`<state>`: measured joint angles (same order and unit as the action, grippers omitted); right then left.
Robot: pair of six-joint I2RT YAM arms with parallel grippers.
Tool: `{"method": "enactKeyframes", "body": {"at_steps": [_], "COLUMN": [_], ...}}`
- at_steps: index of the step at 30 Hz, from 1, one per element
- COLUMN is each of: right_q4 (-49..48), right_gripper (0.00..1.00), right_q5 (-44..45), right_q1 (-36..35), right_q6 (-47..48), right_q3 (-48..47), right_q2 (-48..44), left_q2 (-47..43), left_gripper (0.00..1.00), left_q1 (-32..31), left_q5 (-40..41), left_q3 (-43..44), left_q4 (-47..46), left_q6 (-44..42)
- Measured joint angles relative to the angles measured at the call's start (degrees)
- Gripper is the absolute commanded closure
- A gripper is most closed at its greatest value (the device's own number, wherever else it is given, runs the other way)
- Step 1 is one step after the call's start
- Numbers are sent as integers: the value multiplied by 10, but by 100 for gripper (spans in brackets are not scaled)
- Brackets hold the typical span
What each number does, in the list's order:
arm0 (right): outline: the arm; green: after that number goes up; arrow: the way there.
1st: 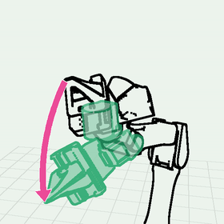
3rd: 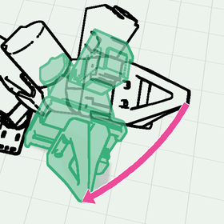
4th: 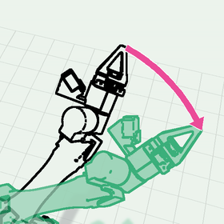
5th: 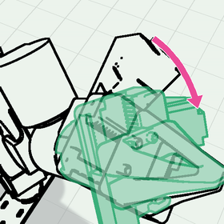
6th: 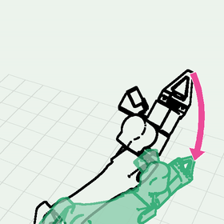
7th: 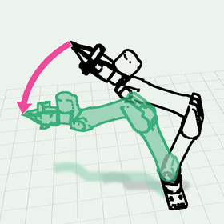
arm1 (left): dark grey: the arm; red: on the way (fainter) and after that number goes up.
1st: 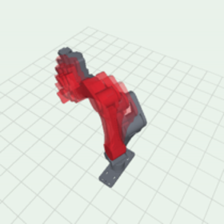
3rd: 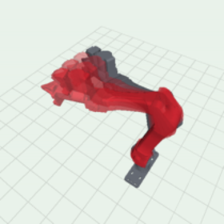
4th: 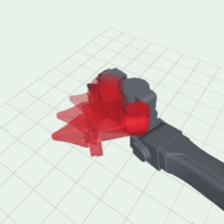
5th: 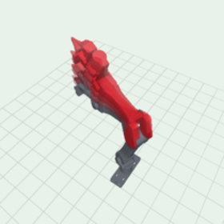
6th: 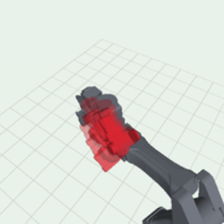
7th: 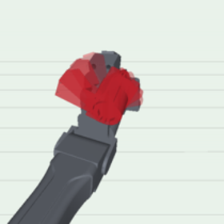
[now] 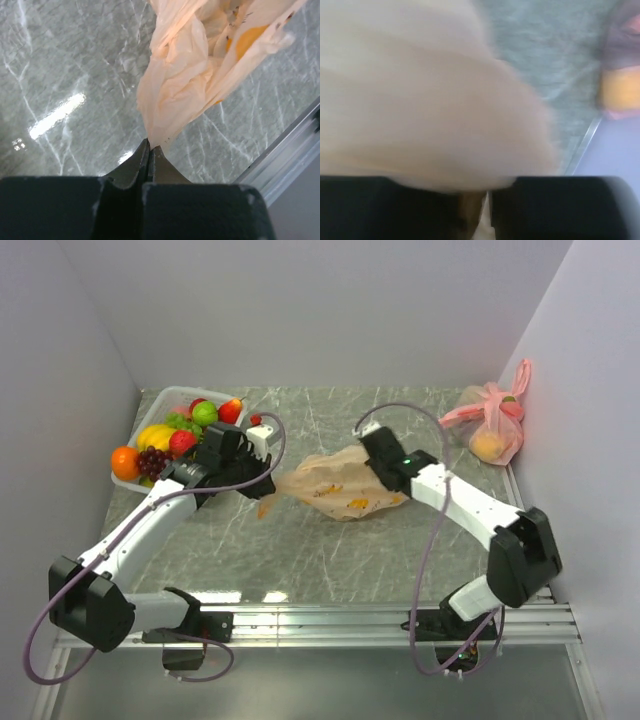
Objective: Place the fake fruits into the plastic bag and tie a complex knot
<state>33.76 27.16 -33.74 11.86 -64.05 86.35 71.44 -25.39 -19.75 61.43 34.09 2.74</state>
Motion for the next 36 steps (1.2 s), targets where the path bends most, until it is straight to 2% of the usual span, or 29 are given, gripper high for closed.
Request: {"method": "enactKeyframes", "body": {"at_steps": [3,5,10,14,15,19,20,26,29,32,36], "right_q4": [-18,-15,16,56,68,117,129,181,181,165,125], "right_gripper": [100,100,100,98,94,46,41,22,3,2,2], "right_q5": [-22,-73,-256,-422,-459,-551,-562,-582,-584,-576,-468], "right_q1": [41,67,166,244,252,239,231,205,205,200,130], "right_q6": [27,42,49,50,51,63,69,121,137,155,161], "right_q3": [-5,-21,-79,-78,-66,-18,-13,-40,-73,-76,-14], "right_q2": [-43,-70,-103,-120,-130,-192,-207,-264,-289,-330,-372], "left_q2": [0,0,0,3,4,8,11,18,15,3,-11], "left_gripper": [100,100,100,100,100,100,100,100,100,100,100], "left_q1": [7,6,9,18,20,23,21,-12,-17,-17,-16], "left_q5": [-3,-5,-7,-35,-43,-48,-48,-44,-44,-44,-55], "left_q3": [-4,-5,-5,6,11,19,19,19,16,4,3], "left_q4": [-14,-31,-89,-114,-112,-91,-89,-93,-118,-148,-168], "left_q6": [10,13,14,-1,-7,-45,-57,-144,-187,-219,-252]}}
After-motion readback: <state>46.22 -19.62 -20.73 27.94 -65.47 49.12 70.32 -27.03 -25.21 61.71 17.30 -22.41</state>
